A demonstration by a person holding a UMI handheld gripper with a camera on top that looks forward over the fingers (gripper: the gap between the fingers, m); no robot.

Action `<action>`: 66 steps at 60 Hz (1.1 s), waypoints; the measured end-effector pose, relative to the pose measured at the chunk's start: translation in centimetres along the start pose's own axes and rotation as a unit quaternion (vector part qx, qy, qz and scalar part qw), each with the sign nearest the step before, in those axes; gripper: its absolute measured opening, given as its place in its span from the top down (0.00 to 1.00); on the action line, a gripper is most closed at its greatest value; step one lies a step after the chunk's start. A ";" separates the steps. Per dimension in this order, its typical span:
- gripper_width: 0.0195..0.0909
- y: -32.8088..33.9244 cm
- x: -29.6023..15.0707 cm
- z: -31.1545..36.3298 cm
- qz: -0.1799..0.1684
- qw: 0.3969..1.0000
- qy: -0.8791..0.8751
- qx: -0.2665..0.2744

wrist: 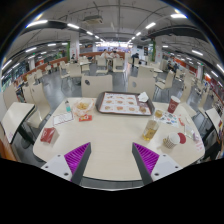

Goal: Pour water

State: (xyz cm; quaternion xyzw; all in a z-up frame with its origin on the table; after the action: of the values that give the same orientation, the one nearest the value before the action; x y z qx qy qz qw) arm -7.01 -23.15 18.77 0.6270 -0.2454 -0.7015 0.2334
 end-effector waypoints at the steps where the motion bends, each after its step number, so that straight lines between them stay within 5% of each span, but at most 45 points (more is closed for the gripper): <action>1: 0.09 -0.1 0.1 -0.4 0.000 1.000 -0.002 0.002; 28: 0.09 -8.4 0.6 -14.9 -0.049 0.997 -0.040 0.052; 51: 0.13 -20.9 -3.0 -19.2 -0.112 0.991 -0.053 0.044; 57: 0.24 -22.4 -3.6 -19.5 -0.126 0.989 -0.060 0.047; 62: 0.54 -22.9 -4.3 -19.4 -0.144 0.987 -0.056 0.041; 66: 0.57 -23.1 -4.5 -19.3 -0.149 0.987 -0.055 0.039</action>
State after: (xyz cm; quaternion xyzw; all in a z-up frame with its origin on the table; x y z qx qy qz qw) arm 12.17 -3.44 5.71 0.6260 -0.1889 -0.7515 0.0880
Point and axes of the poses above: the point between the fingertips, and its own axes, seen from behind it with the camera up: z to the left, x down, y backward, against the way the camera looks, the point moved 2 cm from there along y, backward, against the way the camera looks, and after that the axes turned 8 degrees about -y, right-handed, at the moved point
